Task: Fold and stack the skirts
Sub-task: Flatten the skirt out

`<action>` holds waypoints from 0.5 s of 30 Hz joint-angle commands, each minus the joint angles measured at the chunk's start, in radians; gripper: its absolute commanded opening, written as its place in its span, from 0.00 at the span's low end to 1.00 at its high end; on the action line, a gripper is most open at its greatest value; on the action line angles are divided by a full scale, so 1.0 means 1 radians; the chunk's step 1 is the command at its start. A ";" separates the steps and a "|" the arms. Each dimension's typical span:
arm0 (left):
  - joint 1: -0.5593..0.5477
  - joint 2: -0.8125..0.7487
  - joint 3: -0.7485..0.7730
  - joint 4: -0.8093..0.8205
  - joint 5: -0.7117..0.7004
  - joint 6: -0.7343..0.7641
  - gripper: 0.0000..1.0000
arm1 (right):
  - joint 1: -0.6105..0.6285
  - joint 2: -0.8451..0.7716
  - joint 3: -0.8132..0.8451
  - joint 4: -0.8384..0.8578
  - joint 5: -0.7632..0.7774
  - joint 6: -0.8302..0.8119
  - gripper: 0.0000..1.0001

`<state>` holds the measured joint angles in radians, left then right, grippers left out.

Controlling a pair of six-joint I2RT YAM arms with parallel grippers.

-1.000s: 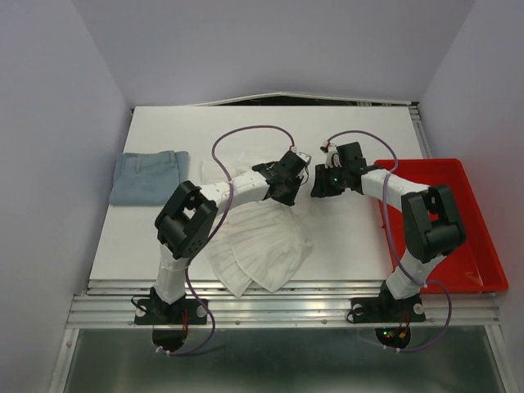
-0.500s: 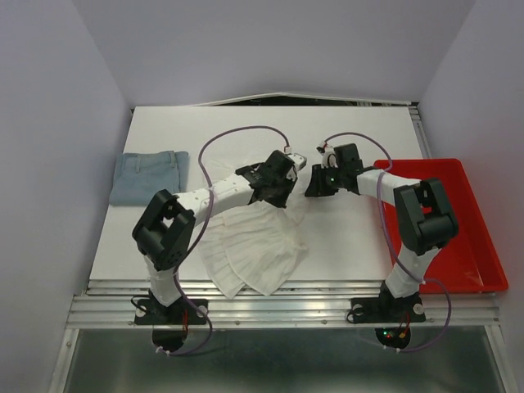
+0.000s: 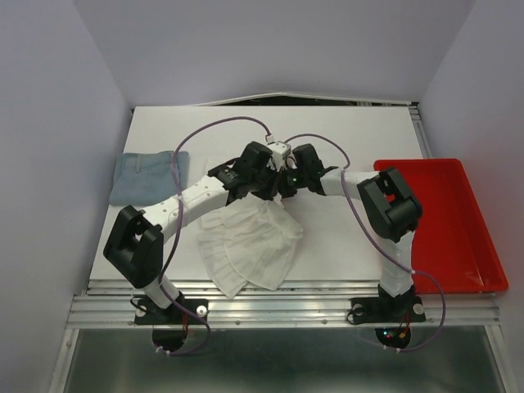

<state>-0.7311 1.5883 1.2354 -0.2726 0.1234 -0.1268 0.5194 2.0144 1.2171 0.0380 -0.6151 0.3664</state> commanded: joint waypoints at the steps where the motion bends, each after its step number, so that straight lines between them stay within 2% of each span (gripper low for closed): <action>1: 0.001 -0.030 -0.020 0.041 0.044 0.003 0.00 | -0.018 0.052 0.102 0.099 -0.078 0.094 0.33; 4: 0.001 0.010 -0.027 0.065 0.065 -0.007 0.00 | -0.044 0.012 0.063 0.054 -0.013 0.028 0.33; 7: -0.001 0.076 -0.017 0.101 0.085 -0.017 0.00 | -0.131 -0.055 0.041 -0.093 0.081 -0.087 0.33; 11: -0.002 0.180 0.025 0.153 0.110 -0.019 0.00 | -0.235 -0.108 0.062 -0.370 0.297 -0.262 0.36; 14: -0.008 0.280 0.097 0.171 0.111 -0.010 0.00 | -0.284 -0.147 0.055 -0.458 0.377 -0.354 0.43; 15: -0.010 0.303 0.139 0.171 0.111 0.001 0.06 | -0.297 -0.160 0.053 -0.476 0.379 -0.388 0.44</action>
<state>-0.7322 1.8244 1.2537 -0.1558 0.2096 -0.1390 0.2569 1.9373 1.2613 -0.2607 -0.3782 0.1459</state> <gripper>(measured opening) 0.017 0.424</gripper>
